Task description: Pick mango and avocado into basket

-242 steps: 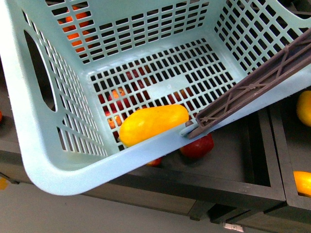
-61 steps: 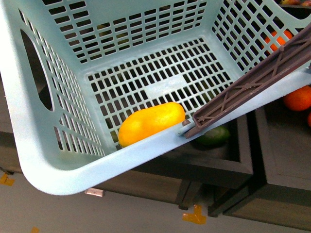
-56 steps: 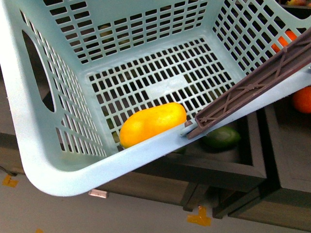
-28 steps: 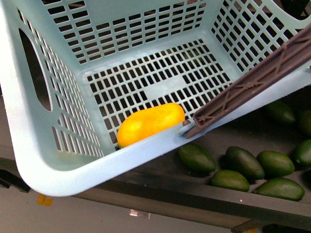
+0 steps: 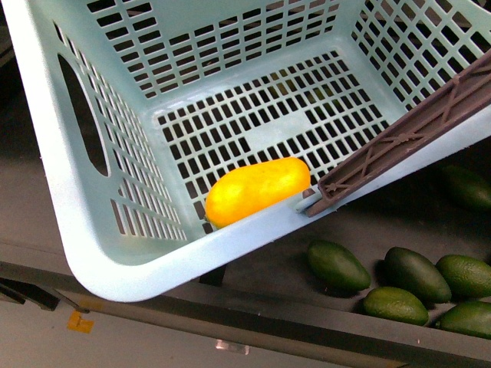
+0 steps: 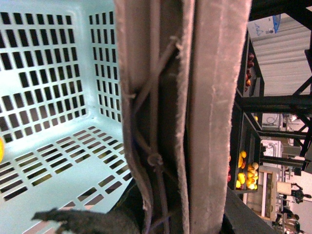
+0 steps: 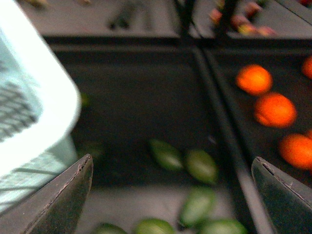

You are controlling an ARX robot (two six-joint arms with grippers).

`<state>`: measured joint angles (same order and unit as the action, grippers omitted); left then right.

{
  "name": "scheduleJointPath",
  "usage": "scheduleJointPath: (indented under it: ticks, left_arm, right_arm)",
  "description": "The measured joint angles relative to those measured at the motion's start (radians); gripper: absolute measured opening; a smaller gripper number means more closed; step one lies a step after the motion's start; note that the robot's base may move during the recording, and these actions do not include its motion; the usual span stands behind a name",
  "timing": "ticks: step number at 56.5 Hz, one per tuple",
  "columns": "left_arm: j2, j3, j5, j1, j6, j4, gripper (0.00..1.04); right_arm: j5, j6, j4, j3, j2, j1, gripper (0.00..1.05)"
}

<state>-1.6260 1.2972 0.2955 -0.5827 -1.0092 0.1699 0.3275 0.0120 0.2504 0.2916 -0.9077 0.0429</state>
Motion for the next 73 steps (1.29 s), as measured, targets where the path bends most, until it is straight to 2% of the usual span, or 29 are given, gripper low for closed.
scheduleJointPath:
  ticks: [8, 11, 18, 29, 49, 73]
  left_arm:
    - [0.000, 0.000, -0.001, 0.000, -0.003, 0.000, 0.18]
    - [0.000, 0.000, -0.005, 0.000, -0.002, 0.000, 0.18]
    - [0.000, 0.000, -0.011, 0.002, -0.002, 0.000, 0.18]
    - [0.000, 0.000, -0.005, 0.001, -0.002, 0.000, 0.18]
    - [0.000, 0.000, -0.008, 0.001, -0.003, 0.000, 0.18]
    - [0.000, 0.000, -0.006, 0.001, -0.002, 0.000, 0.18]
  right_arm:
    - [-0.132, 0.095, 0.103, 0.094, -0.219, 0.110, 0.96]
    - [-0.182, 0.169, 0.192, 0.160, -0.363, 0.172, 0.96]
    - [-0.288, 0.315, 0.242, 0.276, -0.616, 0.254, 0.96]
    - [-0.313, 0.491, 0.229, 0.411, -0.929, 0.317, 0.96]
    - [-0.295, 0.495, 0.156, 0.663, -1.295, 0.307, 0.96]
    - [-0.294, 0.370, 0.058, 0.941, -1.566, 0.233, 0.96]
